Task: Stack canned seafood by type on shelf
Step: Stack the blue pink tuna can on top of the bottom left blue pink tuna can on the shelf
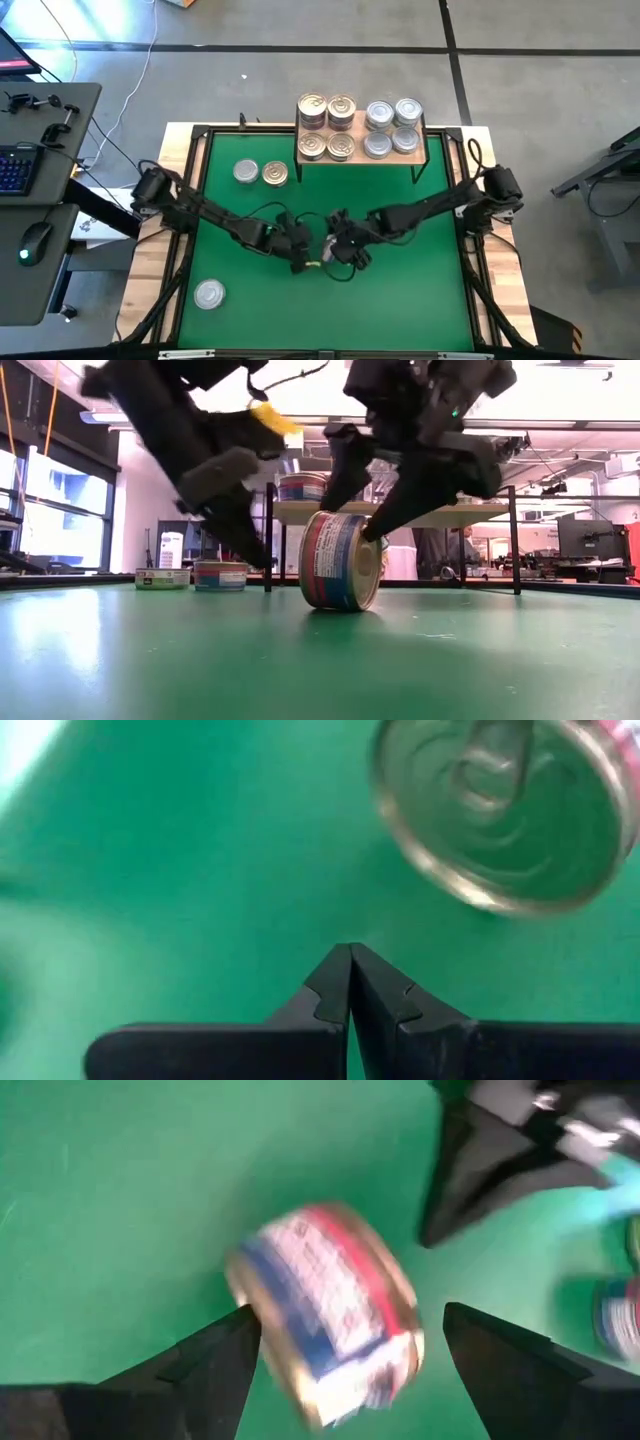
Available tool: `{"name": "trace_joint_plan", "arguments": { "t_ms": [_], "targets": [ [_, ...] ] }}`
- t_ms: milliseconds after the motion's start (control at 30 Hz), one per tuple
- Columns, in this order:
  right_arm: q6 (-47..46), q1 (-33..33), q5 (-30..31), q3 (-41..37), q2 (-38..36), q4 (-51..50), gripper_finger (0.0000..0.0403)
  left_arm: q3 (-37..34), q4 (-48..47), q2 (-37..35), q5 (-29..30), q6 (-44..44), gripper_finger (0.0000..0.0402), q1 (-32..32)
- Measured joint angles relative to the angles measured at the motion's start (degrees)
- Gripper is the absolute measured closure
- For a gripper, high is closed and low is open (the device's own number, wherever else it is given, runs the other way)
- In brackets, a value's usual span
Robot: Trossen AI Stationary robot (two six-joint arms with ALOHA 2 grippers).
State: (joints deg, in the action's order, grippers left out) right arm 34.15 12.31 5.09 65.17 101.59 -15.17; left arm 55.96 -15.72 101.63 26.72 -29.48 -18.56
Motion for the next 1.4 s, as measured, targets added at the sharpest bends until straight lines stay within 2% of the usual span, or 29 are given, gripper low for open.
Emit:
{"name": "trace_joint_plan", "arguments": {
  "t_ms": [167, 333, 467, 600, 667, 767, 867, 1033, 1100, 1167, 1267, 1400],
  "targets": [
    [1.8, -1.6, -6.6, 0.0, 0.4, 1.9, 0.0101, 0.0, -8.2, -2.8, 6.6, -7.3, 0.0401, -3.8],
    [0.3, -2.0, -11.7, 0.0, 1.9, 3.0, 0.0134, 0.1, -7.5, -2.2, 9.2, -10.9, 0.0401, -6.8],
    [-1.0, -1.4, -12.2, 0.0, 3.4, 3.6, 0.0168, 0.1, -7.1, -1.7, 11.4, -14.3, 0.0401, -9.0],
    [-5.4, -0.8, -12.2, 0.0, 3.7, 3.9, 0.022, 0.1, -9.4, -1.6, 13.7, -18.4, 0.0401, -11.8],
    [-8.0, -0.3, -10.9, 0.0, 3.7, 3.9, 0.0223, 0.1, -11.6, -1.6, 15.1, -21.5, 0.0401, -13.4],
    [-9.8, 1.5, -5.0, 0.0, 3.2, 4.4, 0.0223, 0.1, -15.4, -1.6, 18.0, -27.5, 0.0401, -16.0],
    [-6.3, 4.1, 6.4, -0.1, 1.6, 6.5, 0.0223, 0.1, -19.7, -1.6, 21.5, -34.4, 0.0401, -18.8],
    [9.6, 6.6, 31.4, -0.1, -2.9, 16.7, 0.0223, 0.1, -23.4, -1.6, 27.7, -41.7, 0.0401, -22.6],
    [18.9, 6.1, 38.2, -0.1, -4.2, 23.0, 0.0223, 0.1, -23.7, -1.6, 29.9, -42.4, 0.0401, -23.6],
    [28.1, 4.5, 40.4, 0.0, -5.4, 30.3, 0.0223, 0.1, -23.6, -1.6, 31.8, -42.4, 0.0401, -24.3],
    [37.2, 0.3, 40.1, 0.1, -5.7, 38.2, 0.0223, 0.1, -23.5, -1.6, 33.2, -42.5, 0.0401, -24.7],
    [40.2, -7.2, 36.8, 0.1, -5.6, 39.4, 0.0223, 0.1, -23.5, -1.6, 34.0, -42.4, 0.0401, -24.7]
  ]
}}
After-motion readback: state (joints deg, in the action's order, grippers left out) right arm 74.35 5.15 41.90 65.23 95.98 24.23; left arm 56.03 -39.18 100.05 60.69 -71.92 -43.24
